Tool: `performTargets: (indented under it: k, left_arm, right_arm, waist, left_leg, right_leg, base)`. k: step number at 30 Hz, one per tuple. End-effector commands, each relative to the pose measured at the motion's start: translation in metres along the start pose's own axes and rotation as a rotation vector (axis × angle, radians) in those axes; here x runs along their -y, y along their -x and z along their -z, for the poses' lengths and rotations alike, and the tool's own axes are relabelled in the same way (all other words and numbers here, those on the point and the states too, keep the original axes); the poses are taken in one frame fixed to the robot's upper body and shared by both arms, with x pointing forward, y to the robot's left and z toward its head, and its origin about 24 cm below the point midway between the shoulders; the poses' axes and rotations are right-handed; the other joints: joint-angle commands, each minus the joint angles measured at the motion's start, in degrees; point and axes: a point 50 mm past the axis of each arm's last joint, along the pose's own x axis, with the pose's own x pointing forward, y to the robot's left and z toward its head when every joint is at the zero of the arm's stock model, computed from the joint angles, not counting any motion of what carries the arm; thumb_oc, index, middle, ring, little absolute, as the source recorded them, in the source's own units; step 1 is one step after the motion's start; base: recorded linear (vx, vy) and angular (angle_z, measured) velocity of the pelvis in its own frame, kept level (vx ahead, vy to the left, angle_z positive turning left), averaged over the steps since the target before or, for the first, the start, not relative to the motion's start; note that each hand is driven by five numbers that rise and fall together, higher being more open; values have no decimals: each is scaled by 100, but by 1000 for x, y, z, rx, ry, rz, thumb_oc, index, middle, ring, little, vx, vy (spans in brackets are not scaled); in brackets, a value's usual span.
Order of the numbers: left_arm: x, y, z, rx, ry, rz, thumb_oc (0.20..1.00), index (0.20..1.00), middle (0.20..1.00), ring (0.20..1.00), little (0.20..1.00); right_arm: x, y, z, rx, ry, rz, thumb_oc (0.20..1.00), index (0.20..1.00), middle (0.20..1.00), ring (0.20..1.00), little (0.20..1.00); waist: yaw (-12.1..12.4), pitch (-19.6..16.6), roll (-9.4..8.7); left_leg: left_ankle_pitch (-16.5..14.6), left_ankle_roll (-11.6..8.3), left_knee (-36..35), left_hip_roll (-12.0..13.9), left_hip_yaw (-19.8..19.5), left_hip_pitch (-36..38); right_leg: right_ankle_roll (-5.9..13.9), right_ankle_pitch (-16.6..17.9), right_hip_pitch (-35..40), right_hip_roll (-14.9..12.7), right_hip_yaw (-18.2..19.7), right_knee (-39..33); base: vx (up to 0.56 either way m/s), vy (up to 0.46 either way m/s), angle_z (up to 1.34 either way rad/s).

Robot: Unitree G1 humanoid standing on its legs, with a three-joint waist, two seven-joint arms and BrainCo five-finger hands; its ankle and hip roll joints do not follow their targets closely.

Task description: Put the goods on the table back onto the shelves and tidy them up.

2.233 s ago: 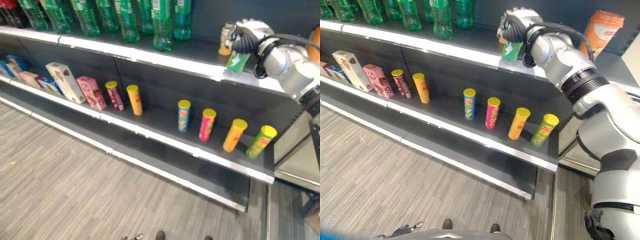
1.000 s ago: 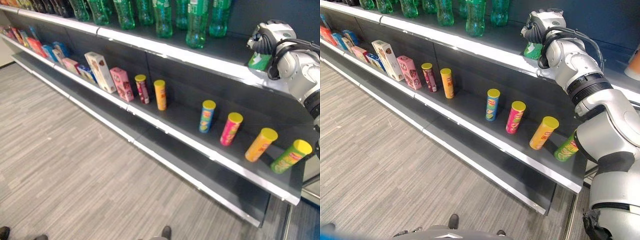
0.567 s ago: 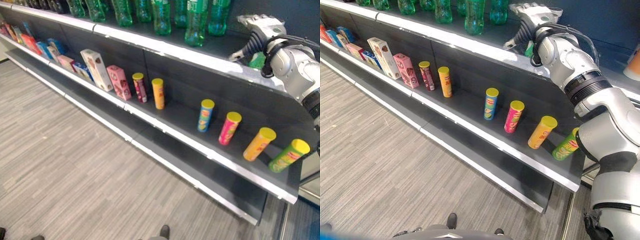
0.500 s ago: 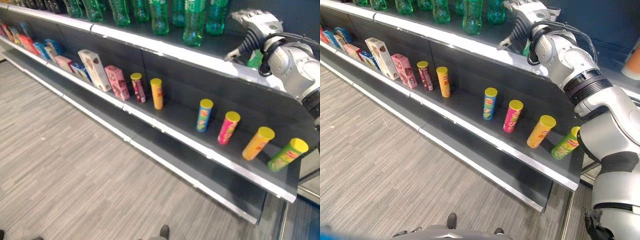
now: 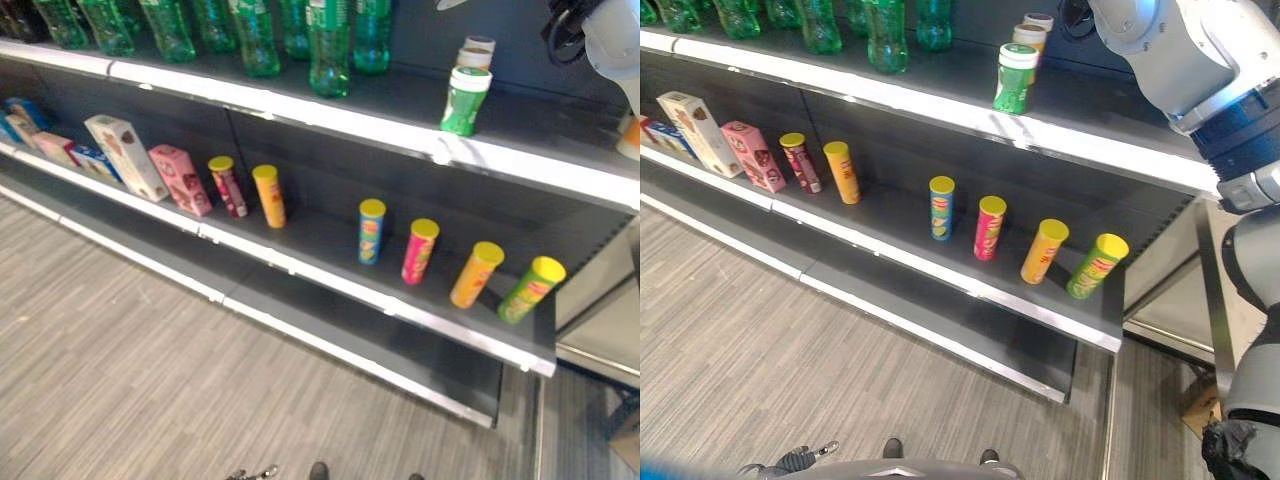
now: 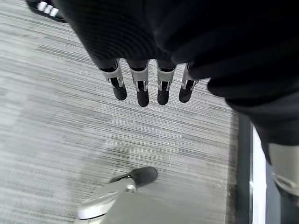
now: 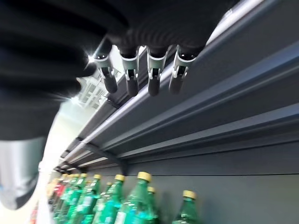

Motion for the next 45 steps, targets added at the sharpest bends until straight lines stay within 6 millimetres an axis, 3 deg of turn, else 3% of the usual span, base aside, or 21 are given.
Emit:
performTargets:
  k: [1,4,6,7,8,12,15,17,20,21,25,27,28,30,33,38,41,43,45]
  left_arm:
    - [-33,-3,-8,13,-105,-73,1000,1000,1000,1000,1000]
    - [-32,-3,-10,21,-125,-72,1000,1000,1000,1000,1000]
    - [-28,-5,-28,63,-199,-27,1000,1000,1000,1000,1000]
    - [-37,-5,-41,100,-243,-69,1000,1000,1000,1000,1000]
    - [-38,-5,-41,101,-244,-71,1000,1000,1000,1000,1000]
    - [-30,-3,-60,187,-276,-37,1000,1000,1000,1000,1000]
    - [-26,-2,-69,216,-286,-23,1000,1000,1000,1000,1000]
    - [-25,-2,-73,227,-290,-23,1000,1000,1000,1000,1000]
    - [-29,-2,-75,231,-273,-35,1000,1000,1000,1000,1000]
    - [-30,-2,-70,213,-252,-43,1000,1000,1000,1000,1000]
    - [-31,-3,-65,196,-245,-48,1000,1000,1000,1000,1000]
    - [-33,-3,-57,169,-227,-45,1000,1000,1000,1000,1000]
    - [-34,-3,-57,169,-224,-49,1000,1000,1000,1000,1000]
    - [-37,-3,-53,158,-215,-64,1000,1000,1000,1000,1000]
    - [-36,-4,-51,152,-192,-63,1000,1000,1000,1000,1000]
    - [-31,-4,-44,134,-171,-53,1000,1000,1000,1000,1000]
    - [-28,-4,-38,116,-139,-51,1000,1000,1000,1000,1000]
    - [-25,-3,-36,111,-102,-48,1000,1000,1000,1000,1000]
    - [-19,-3,-38,122,-61,-43,1000,1000,1000,1000,1000]
  right_arm:
    - [4,4,3,8,-26,-28,1000,1000,1000,1000,1000]
    - [-4,13,3,7,-45,-55,1000,1000,1000,1000,1000]
    - [-32,38,-20,98,-139,-134,1000,1000,1000,1000,1000]
    - [-43,46,-21,92,-149,-164,1000,1000,1000,1000,1000]
    - [-43,47,-20,91,-149,-163,1000,1000,1000,1000,1000]
    - [-51,54,-43,184,-219,-219,1000,1000,1000,1000,1000]
    - [-60,59,-50,198,-276,-235,1000,1000,1000,1000,1000]
    - [-65,62,-53,207,-297,-248,1000,1000,1000,1000,1000]
    - [-67,63,-55,215,-300,-263,1000,1000,1000,1000,1000]
    - [-69,65,-53,203,-305,-266,1000,1000,1000,1000,1000]
    - [-66,67,-51,197,-303,-255,1000,1000,1000,1000,1000]
    - [-61,72,-44,171,-282,-255,1000,1000,1000,1000,1000]
    - [-57,71,-43,175,-273,-246,1000,1000,1000,1000,1000]
    - [-49,68,-41,180,-243,-234,1000,1000,1000,1000,1000]
    - [-41,64,-34,167,-213,-236,1000,1000,1000,1000,1000]
    - [-40,65,-8,48,-247,-244,1000,1000,1000,1000,1000]
    - [-45,76,10,-49,-290,-247,1000,1000,1000,1000,1000]
    - [-52,93,23,-140,-351,-215,1000,1000,1000,1000,1000]
    - [-58,108,31,-209,-427,-171,1000,1000,1000,1000,1000]
  waist:
    - [97,59,-365]
    - [45,105,-365]
    - [-301,369,-371]
    - [-341,462,-415]
    - [-324,453,-430]
    - [-309,598,-337]
    - [-280,575,-259]
    - [-248,489,-238]
    - [-157,296,-298]
    - [-107,177,-361]
    - [-53,61,-459]
    - [30,-38,-574]
    - [36,-74,-611]
    - [90,-124,-688]
    - [146,-101,-663]
    - [76,-6,-402]
    - [-29,90,-239]
    - [-38,193,-180]
    - [57,361,-175]
  left_leg:
    - [-783,-198,224,110,392,336]
    - [-788,-169,214,77,467,358]
    - [-776,-67,72,16,948,469]
    - [-788,-52,68,42,1119,518]
    - [-768,-52,61,36,1134,503]
    - [-690,7,80,218,1597,494]
    - [-617,-20,102,380,1951,433]
    - [-643,-85,100,524,2141,412]
    - [-534,-145,156,762,2573,276]
    - [-476,-178,204,880,2818,184]
    - [-389,-235,222,991,3027,100]
    - [-121,-409,261,1228,3305,-11]
    - [-95,-450,291,1261,3373,-21]
    - [-27,-541,356,1398,3504,11]
    - [264,-748,471,1724,3503,-84]
    - [796,-1054,444,2244,3449,-99]
    - [968,-1110,484,2452,3415,-129]
    - [854,-1096,736,2492,3206,-219]
    - [632,-1049,1091,2244,2386,-448]
  right_leg:
    - [524,-271,-225,-520,515,517]
    - [559,-189,-304,-541,592,548]
    - [732,222,-768,-541,1048,677]
    - [744,292,-911,-524,1068,783]
    - [741,310,-935,-526,1086,779]
    - [610,136,-1084,-566,516,1156]
    - [491,-138,-859,-777,-102,1566]
    - [529,-290,-649,-980,-464,1847]
    - [592,-100,-326,-1351,-963,2022]
    - [682,195,-126,-1564,-1179,2018]
    - [788,523,48,-1663,-1291,1813]
    - [840,692,206,-1531,-1345,1153]
    - [850,614,240,-1484,-1329,947]
    - [838,320,344,-1340,-1380,569]
    - [659,-195,451,-947,-1336,229]
    - [334,-640,630,-250,-1240,46]
    - [184,-816,673,43,-1133,15]
    - [96,-903,674,154,-1051,9]
    - [27,-960,680,165,-900,1]
  base:
    - [-25,90,-31]
    - [-78,139,-29]
    - [-196,279,-56]
    - [-118,115,-88]
    - [-98,59,-125]
    - [-131,56,-115]
    - [-130,34,-70]
    - [-65,-25,-65]
    - [-92,-110,-61]
    - [-87,-143,-81]
    - [-84,-161,-104]
    - [-148,-254,-54]
    - [-110,-182,-62]
    - [-118,-205,-63]
    - [-137,-239,-77]
    - [-117,-223,-23]
    - [-118,-169,-9]
    - [-106,-144,-3]
    - [-99,-110,-26]
